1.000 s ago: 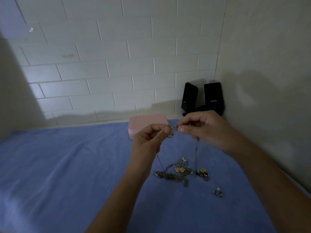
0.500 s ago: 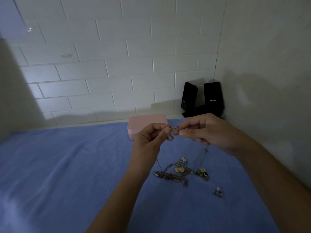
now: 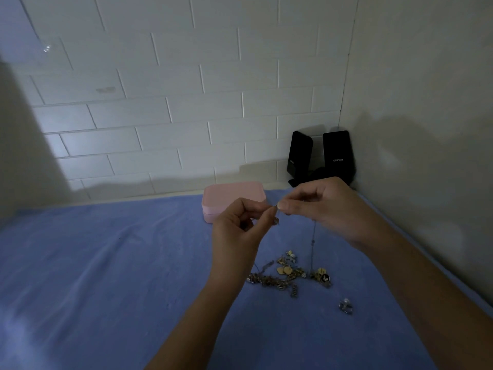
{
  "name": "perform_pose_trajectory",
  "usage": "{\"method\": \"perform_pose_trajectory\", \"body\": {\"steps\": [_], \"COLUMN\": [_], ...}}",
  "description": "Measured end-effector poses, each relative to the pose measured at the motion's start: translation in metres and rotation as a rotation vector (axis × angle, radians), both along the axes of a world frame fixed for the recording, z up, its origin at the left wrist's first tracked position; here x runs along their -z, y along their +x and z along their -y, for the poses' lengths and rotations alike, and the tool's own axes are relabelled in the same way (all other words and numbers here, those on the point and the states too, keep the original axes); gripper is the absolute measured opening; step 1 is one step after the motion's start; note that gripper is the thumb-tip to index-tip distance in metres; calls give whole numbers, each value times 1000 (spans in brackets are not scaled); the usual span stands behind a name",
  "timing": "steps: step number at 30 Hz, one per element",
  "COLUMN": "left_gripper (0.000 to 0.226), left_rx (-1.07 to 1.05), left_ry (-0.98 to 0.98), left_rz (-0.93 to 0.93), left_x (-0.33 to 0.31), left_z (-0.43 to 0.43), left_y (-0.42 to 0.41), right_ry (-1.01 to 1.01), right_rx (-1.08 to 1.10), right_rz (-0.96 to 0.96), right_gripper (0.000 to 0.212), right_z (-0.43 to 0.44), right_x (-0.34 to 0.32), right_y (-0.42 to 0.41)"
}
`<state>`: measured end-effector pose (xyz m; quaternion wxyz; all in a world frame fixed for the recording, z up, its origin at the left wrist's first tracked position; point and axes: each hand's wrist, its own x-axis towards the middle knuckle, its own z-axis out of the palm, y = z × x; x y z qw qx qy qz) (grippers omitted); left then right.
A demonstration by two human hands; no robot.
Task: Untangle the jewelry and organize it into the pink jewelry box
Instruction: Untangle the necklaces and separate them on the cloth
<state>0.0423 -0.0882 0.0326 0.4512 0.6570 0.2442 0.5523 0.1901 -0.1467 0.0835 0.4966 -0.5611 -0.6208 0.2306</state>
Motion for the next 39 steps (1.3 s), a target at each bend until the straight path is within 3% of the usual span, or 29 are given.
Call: {"method": "perform_pose_trajectory", "body": {"steps": [6,10,13,17,19,24,29,34,39], "left_gripper": [9,18,22,18,24,29,16,23,43], "left_rx": [-70,82,248,418,446,331,348,500,687], "left_ry": [46,-116,-132,-101,-83,-169,-149,-149,-282], "left_rz": [-59,14,10,-130,-179,-4,18,-14,-140], "left_x": [1,-1,-3,-1,2,3,0,1,4], "left_z": [0,-3,-5,-1,0,-6,-12,-15,-26], "left_y": [1,-1,-2,2,4,3,-3,-5,-13], "right_ry": [-54,-12,-45,-137,-136,-156,-232,-162,114], "right_rx": [59,170,188,59,59,105,-12,-100,68], "right_rz": [97,92,-28,-467,-550,-231,-82,-615,-655], "right_gripper": [11,10,11,23,26,13,7,13,16], "right_z": [-7,-13,-14,-14,-14,-12,-8,-11,0], "right_x": [5,10,10,9,9,11,10,2,-16], "right_y": [-2,0,1,-10,-13,-8,-2,5,20]}}
